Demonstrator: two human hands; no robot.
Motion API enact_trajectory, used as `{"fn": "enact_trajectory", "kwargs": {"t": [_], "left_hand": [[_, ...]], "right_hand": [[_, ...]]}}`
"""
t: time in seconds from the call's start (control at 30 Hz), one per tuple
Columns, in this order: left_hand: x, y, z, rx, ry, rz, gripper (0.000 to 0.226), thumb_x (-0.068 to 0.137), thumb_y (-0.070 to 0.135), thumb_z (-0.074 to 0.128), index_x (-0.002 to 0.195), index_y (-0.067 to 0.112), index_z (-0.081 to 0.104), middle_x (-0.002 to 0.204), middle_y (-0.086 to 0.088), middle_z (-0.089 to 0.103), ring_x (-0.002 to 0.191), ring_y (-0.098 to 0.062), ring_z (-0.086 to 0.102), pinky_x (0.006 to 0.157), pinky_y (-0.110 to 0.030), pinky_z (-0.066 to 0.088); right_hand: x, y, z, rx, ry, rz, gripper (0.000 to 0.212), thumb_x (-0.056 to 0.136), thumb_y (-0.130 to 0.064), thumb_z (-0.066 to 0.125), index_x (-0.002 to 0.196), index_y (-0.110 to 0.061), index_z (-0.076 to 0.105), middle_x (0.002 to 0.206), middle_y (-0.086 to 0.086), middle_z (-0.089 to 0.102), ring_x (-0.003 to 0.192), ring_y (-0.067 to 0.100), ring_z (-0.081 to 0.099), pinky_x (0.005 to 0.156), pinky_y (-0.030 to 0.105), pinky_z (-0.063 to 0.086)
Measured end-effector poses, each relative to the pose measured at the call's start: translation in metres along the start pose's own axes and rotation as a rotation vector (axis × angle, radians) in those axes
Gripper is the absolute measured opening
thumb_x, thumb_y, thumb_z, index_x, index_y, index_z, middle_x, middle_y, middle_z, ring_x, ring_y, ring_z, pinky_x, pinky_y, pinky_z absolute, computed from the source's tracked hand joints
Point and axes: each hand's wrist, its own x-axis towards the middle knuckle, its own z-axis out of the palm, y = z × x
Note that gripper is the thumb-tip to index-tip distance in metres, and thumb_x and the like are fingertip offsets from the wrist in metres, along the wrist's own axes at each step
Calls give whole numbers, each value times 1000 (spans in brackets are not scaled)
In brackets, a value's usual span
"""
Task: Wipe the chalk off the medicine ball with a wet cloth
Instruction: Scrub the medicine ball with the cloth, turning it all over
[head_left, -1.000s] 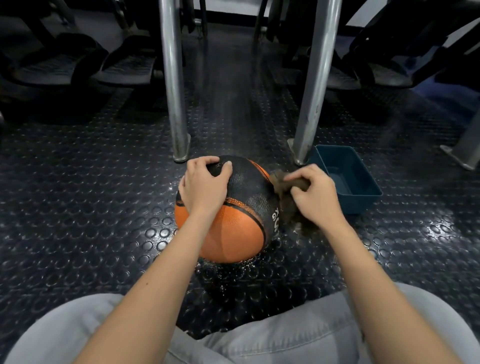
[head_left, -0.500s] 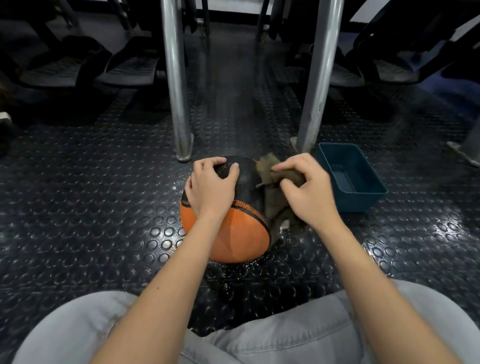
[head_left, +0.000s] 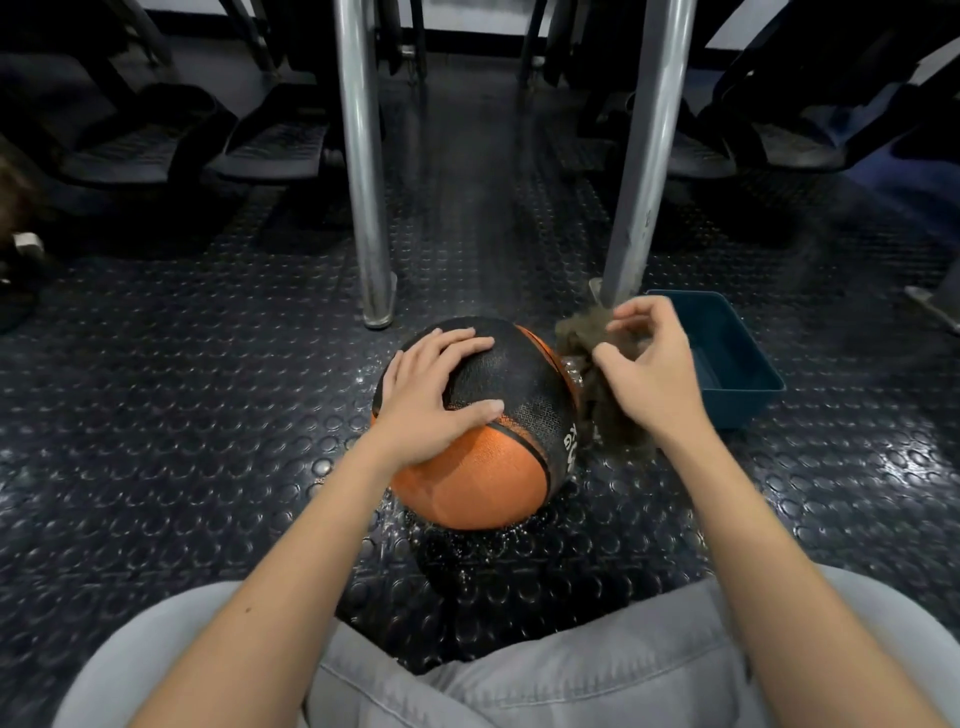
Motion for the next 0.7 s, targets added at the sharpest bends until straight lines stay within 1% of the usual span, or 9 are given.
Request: {"fn": "enact_trajectory", "kwargs": {"t": [0.07,0.13,0.2,0.27,0.37,0.47,0.6,0.67,0.7], "left_hand": [[4,1,3,16,27,-13,66,58,75,38,121,58,30,138,28,29,140,-3,12,116,-38,1],[8,3,4,30,46,-20,67,59,75,37,123,55,32,143,24,32,140,-5,14,116,-37,3],[12,3,4,30,53,-28,68,62,73,41,127,52,36,144,21,33,140,-6,15,116,-38,3],[14,2,5,29,53,-32,69,65,70,45,130,49,39,144,21,33,140,-6,15,115,-38,2],[13,0,3,18,60,-34,60,67,66,49,125,52,38,139,26,34,140,-6,16,116,-38,3],[13,-3,1,-35,59,-32,60,63,70,48,120,56,36,132,32,31,139,-6,18,116,-39,4],[11,-5,1,-37,83,-26,63,60,74,39,120,56,36,131,34,29,139,-6,18,117,-41,4],[10,-6,3,-22,110,-18,63,61,74,37,121,55,36,131,33,29,139,-6,18,117,-41,5],[10,-7,4,-19,128,-19,63,62,74,37,122,55,36,131,32,30,139,-6,19,116,-40,5]], "right_hand": [[-13,-13,5,7,-57,-150,33,73,-1,61,96,-22,51,92,-11,56,90,5,54,80,17,42],[-24,-11,17,-34,-146,-208,29,74,-7,59,98,-22,56,97,-6,58,94,7,54,86,19,42],[-29,1,25,-106,-209,-132,22,81,-15,54,100,-23,60,105,-4,54,102,12,51,96,26,39],[-24,9,23,-109,-254,-9,14,87,-20,58,100,-25,61,107,-4,52,107,14,49,99,31,38],[-23,11,17,-195,-307,-102,20,86,-19,63,105,-22,64,107,-4,53,106,18,51,94,31,39],[-27,13,18,-210,-274,-178,25,84,-7,61,107,-17,66,107,-1,58,102,19,54,91,31,43],[-18,30,9,-502,-216,74,26,88,-8,55,111,-16,63,116,4,60,103,19,54,85,27,38],[-15,20,4,-431,-104,70,25,88,-6,53,108,-17,63,112,3,61,100,16,53,82,23,36],[-16,8,4,-299,-27,-32,24,87,-5,52,105,-17,62,108,2,61,99,14,53,83,23,37]]}}
